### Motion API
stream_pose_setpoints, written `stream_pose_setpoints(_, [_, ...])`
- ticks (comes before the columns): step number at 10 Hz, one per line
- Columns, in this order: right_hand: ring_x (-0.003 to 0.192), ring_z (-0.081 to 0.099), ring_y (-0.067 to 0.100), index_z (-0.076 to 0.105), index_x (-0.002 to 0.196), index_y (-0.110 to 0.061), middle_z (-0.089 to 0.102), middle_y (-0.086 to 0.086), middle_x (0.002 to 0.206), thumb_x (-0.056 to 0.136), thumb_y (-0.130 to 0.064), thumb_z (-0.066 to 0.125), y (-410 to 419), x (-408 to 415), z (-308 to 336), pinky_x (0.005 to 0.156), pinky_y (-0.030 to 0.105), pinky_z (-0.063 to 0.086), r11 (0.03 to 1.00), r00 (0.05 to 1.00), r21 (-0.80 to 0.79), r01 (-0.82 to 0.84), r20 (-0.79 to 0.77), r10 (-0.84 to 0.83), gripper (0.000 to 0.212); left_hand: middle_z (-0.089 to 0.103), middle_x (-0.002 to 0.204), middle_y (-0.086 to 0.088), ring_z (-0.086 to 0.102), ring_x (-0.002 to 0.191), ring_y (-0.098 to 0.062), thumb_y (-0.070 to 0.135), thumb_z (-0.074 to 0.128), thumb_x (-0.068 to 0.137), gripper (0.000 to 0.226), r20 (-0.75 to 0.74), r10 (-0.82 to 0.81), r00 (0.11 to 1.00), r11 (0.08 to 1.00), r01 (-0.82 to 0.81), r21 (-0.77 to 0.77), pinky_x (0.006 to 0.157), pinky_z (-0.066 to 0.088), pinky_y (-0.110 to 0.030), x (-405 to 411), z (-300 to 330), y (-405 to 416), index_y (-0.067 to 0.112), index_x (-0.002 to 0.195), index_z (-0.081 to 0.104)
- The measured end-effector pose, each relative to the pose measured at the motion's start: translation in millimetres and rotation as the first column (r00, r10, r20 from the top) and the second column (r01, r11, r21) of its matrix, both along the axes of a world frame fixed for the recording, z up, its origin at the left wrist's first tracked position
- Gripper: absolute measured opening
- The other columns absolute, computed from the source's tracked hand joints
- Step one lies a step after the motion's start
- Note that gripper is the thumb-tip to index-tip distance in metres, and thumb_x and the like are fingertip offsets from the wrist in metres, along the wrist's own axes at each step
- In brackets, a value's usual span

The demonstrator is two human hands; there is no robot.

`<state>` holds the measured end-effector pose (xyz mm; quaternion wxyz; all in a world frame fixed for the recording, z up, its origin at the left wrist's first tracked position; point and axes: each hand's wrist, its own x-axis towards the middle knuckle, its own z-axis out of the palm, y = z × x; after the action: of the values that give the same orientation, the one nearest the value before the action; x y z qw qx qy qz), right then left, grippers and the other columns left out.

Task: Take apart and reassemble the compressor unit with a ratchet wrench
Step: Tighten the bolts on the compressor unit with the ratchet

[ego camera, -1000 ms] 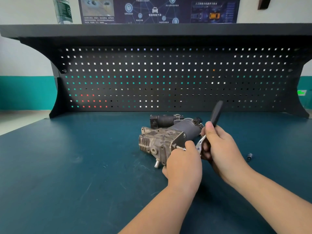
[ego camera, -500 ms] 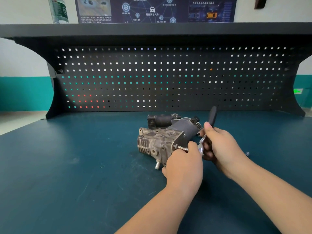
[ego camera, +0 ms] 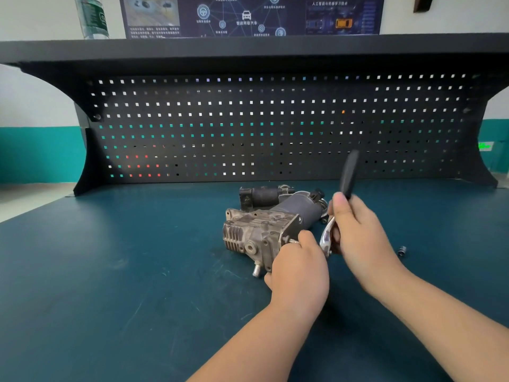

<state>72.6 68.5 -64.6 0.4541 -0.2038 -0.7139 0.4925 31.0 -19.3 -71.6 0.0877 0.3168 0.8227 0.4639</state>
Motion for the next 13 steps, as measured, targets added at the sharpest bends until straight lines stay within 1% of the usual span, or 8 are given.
stream_pose_setpoints(2, [0.047, 0.039, 0.007, 0.047, 0.076, -0.023, 0.043, -0.010, 0.049, 0.096, -0.045, 0.038, -1, 2, 2, 0.051, 0.026, 0.036, 0.971, 0.999, 0.236, 0.022, 0.035, -0.031, 0.032, 0.052, 0.100, -0.013, 0.052, 0.107, -0.033, 0.003, 0.028, 0.097, 0.028, -0.009, -0.012, 1.000, 1.000, 0.012, 0.015, 0.093, 0.043, -0.046, -1, 1, 0, 0.018, 0.074, 0.024])
stream_pose_setpoints(4, [0.025, 0.026, 0.007, 0.040, 0.066, -0.012, 0.034, -0.002, 0.042, 0.100, -0.027, 0.044, 1, -1, -4, 0.031, 0.010, 0.022, 0.552, 0.973, -0.822, -0.142, -0.013, 0.231, 0.037, 0.030, 0.067, 0.007, 0.052, 0.110, -0.039, 0.016, 0.027, 0.098, 0.037, 0.168, -0.033, 0.985, 0.995, 0.016, 0.102, 0.095, 0.040, -0.047, 0, 3, -1, 0.024, 0.063, 0.021])
stream_pose_setpoints(6, [0.044, 0.037, 0.013, 0.047, 0.070, -0.016, 0.038, -0.004, 0.047, 0.100, -0.035, 0.042, 1, -2, 0, 0.045, 0.025, 0.031, 0.968, 0.999, -0.250, -0.030, 0.005, 0.032, 0.036, 0.031, 0.074, -0.004, 0.050, 0.097, -0.032, 0.000, 0.027, 0.094, 0.016, 0.023, -0.019, 1.000, 1.000, 0.019, -0.008, 0.090, 0.041, -0.044, -3, 0, 5, 0.015, 0.094, 0.034])
stream_pose_setpoints(7, [0.047, 0.040, 0.004, 0.046, 0.071, -0.023, 0.045, -0.010, 0.048, 0.098, -0.036, 0.040, -1, 3, 2, 0.047, 0.016, 0.033, 0.954, 0.996, 0.288, 0.081, 0.007, -0.086, 0.030, 0.025, 0.069, 0.000, 0.049, 0.095, -0.030, -0.002, 0.027, 0.094, 0.016, 0.000, -0.034, 0.999, 0.998, 0.033, -0.049, 0.089, 0.042, -0.044, -2, -1, 4, 0.014, 0.094, 0.028])
stream_pose_setpoints(8, [0.045, 0.039, 0.004, 0.046, 0.072, -0.022, 0.046, -0.012, 0.045, 0.097, -0.039, 0.039, 1, 1, 0, 0.048, 0.019, 0.035, 0.965, 0.995, 0.251, 0.081, 0.038, -0.093, 0.032, 0.020, 0.067, 0.002, 0.052, 0.104, -0.030, -0.002, 0.026, 0.095, 0.018, 0.060, 0.015, 0.998, 1.000, -0.013, -0.025, 0.088, 0.043, -0.039, -1, 1, 6, 0.016, 0.092, 0.025])
stream_pose_setpoints(10, [0.025, 0.027, 0.007, 0.043, 0.066, -0.012, 0.035, -0.003, 0.038, 0.099, -0.027, 0.047, 3, -1, -2, 0.030, 0.012, 0.022, 0.616, 0.977, -0.780, -0.114, 0.025, 0.212, 0.037, 0.032, 0.068, 0.002, 0.051, 0.111, -0.041, 0.013, 0.026, 0.097, 0.036, 0.161, -0.045, 0.986, 0.993, 0.026, 0.116, 0.096, 0.040, -0.048, -1, 3, 2, 0.023, 0.063, 0.021])
stream_pose_setpoints(11, [0.024, 0.027, 0.005, 0.043, 0.066, -0.012, 0.035, -0.004, 0.036, 0.098, -0.027, 0.049, 2, -1, -2, 0.030, 0.010, 0.022, 0.586, 0.978, -0.792, -0.171, -0.062, 0.201, 0.036, 0.043, 0.085, -0.008, 0.052, 0.110, -0.040, 0.020, 0.025, 0.098, 0.035, 0.161, -0.018, 0.987, 0.994, 0.000, 0.114, 0.093, 0.040, -0.046, -1, 2, 0, 0.023, 0.063, 0.025])
stream_pose_setpoints(13, [0.041, 0.036, 0.006, 0.049, 0.073, -0.022, 0.043, -0.009, 0.044, 0.099, -0.039, 0.041, 3, 1, 1, 0.047, 0.026, 0.033, 0.998, 1.000, 0.056, 0.016, -0.014, -0.016, 0.032, 0.051, 0.106, -0.019, 0.048, 0.107, -0.035, -0.003, 0.024, 0.094, 0.017, 0.102, 0.006, 0.995, 0.998, -0.012, 0.054, 0.094, 0.040, -0.046, 0, 3, 2, 0.014, 0.091, 0.028])
